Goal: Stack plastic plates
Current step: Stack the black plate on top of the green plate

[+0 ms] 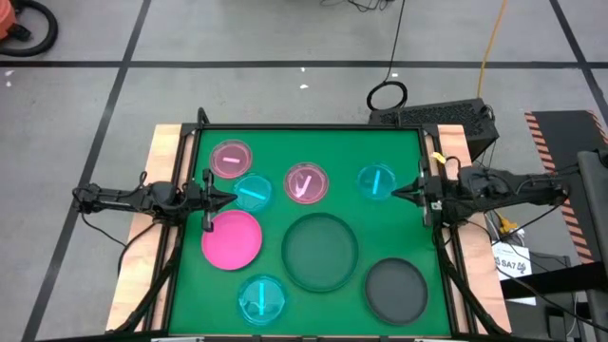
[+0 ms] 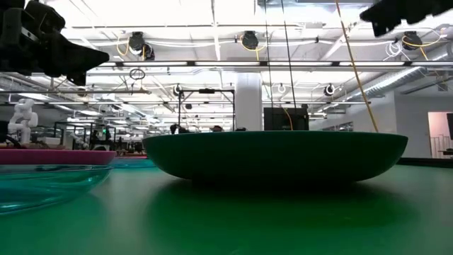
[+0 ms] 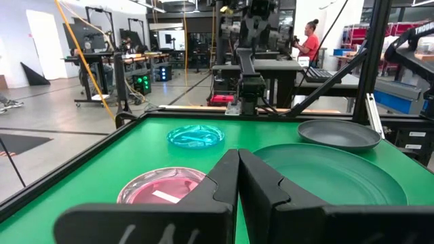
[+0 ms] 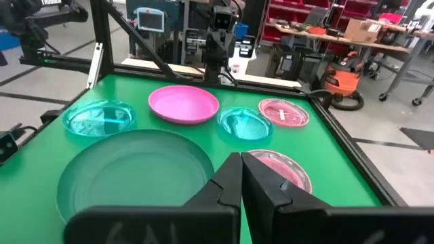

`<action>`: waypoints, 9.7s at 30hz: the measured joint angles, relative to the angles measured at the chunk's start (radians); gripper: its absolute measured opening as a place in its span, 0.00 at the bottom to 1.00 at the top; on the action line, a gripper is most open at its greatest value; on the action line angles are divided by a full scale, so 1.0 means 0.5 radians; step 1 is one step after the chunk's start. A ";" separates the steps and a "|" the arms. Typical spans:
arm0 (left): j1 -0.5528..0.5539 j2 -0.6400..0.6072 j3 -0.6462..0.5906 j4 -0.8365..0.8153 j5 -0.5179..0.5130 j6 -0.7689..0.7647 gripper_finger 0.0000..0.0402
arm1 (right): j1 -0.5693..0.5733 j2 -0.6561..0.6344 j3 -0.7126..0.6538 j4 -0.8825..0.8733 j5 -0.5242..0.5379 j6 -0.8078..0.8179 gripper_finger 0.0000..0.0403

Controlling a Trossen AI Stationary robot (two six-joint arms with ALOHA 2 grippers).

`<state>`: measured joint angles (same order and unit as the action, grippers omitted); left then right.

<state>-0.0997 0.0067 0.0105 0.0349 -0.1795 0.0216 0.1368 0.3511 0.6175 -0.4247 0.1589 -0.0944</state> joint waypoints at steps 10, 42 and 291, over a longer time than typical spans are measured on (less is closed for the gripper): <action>0.001 0.000 0.000 0.000 0.000 0.000 0.04 | 0.000 0.355 0.615 -0.250 -0.004 0.001 0.00; 0.001 0.000 -0.001 0.000 0.000 0.000 0.04 | 0.000 1.366 1.794 -1.429 -0.006 0.812 0.00; -0.377 2.739 2.427 -1.439 -0.029 -1.477 0.04 | 0.684 1.991 1.334 -1.129 -0.686 2.205 0.01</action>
<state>-0.2880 1.3762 1.2241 -0.6847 -0.1941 -0.7171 0.4785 1.3464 1.2843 -0.9892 -0.1841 1.0083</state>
